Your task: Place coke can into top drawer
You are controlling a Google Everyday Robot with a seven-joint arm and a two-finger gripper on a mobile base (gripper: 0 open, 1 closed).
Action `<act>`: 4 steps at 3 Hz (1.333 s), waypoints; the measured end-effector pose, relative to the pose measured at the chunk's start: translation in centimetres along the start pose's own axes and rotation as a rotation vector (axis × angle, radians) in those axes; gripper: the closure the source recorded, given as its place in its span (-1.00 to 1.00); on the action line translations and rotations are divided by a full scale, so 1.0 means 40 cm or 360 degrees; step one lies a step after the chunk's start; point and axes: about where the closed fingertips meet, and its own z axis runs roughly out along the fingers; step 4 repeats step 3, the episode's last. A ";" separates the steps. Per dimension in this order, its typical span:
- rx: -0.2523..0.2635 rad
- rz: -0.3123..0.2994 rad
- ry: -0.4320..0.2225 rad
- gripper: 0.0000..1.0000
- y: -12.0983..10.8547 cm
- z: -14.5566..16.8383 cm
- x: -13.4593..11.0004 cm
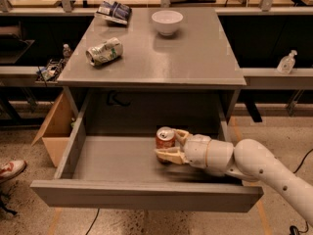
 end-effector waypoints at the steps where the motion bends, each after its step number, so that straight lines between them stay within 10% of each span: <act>1: -0.0007 -0.0010 0.0006 -1.00 -0.004 0.002 -0.008; 4: -0.0019 -0.0138 0.0034 -1.00 -0.103 -0.036 -0.138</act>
Offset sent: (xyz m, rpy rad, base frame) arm 0.0364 -0.0211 0.0565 -0.0366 -0.0559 0.0252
